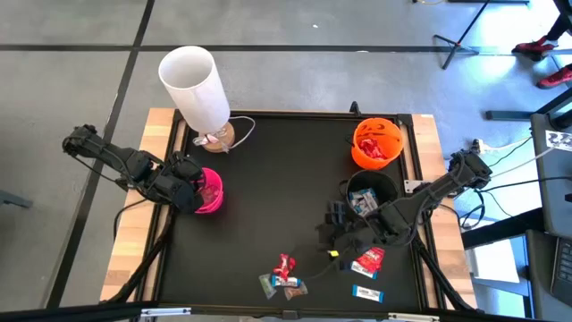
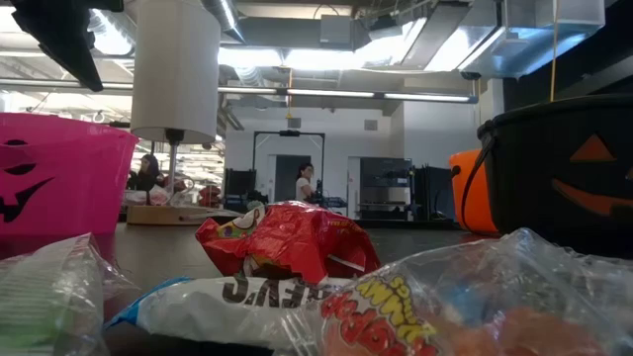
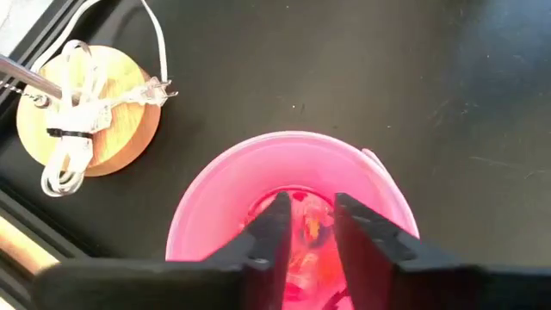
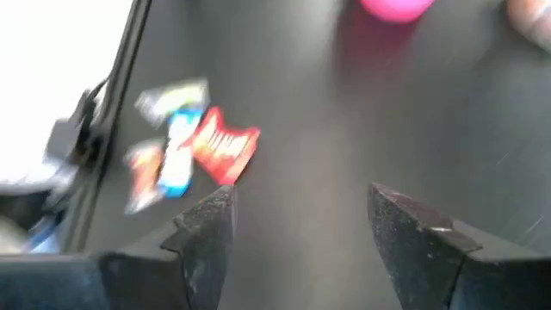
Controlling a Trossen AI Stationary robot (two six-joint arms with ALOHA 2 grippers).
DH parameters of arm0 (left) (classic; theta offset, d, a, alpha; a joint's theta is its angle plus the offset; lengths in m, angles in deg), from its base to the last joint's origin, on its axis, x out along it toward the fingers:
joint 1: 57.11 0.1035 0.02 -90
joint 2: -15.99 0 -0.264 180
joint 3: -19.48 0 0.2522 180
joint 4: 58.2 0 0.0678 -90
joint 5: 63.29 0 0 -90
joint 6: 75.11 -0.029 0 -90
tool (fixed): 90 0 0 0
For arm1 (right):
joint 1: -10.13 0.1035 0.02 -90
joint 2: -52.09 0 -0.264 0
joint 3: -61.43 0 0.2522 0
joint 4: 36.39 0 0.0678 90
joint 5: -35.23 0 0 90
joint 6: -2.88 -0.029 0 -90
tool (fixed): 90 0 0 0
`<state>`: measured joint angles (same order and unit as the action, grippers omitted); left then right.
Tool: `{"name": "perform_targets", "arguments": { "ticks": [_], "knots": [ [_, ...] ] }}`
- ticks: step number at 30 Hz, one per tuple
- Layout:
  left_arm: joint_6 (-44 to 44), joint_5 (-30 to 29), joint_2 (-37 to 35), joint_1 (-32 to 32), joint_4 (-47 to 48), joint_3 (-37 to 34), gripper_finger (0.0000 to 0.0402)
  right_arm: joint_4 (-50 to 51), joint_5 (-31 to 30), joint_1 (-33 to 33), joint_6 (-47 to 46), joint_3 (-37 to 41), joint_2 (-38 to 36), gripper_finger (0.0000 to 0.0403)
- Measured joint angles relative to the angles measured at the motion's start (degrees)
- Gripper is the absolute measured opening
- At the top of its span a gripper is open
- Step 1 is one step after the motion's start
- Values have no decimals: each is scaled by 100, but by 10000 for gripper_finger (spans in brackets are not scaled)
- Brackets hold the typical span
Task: Sort candy
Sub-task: Put the white chocolate into the black bucket
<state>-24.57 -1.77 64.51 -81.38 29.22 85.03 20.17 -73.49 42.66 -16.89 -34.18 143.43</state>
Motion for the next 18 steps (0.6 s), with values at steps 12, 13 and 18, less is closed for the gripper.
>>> {"name": "perform_targets", "arguments": {
  "ticks": [12, 13, 18],
  "knots": [
    [-947, -94, 2, -105, -2192, -7, 152, 1049, 935, 1196, -2332, 2, 137, 256],
    [-1257, -103, 7, -152, -2639, -7, 152, 1059, 890, 1319, -2457, 2, 215, 256],
    [-2757, -112, 219, -389, -4617, -7, 153, 1319, 831, 1871, -3247, 2, 698, 256]
  ]
}}
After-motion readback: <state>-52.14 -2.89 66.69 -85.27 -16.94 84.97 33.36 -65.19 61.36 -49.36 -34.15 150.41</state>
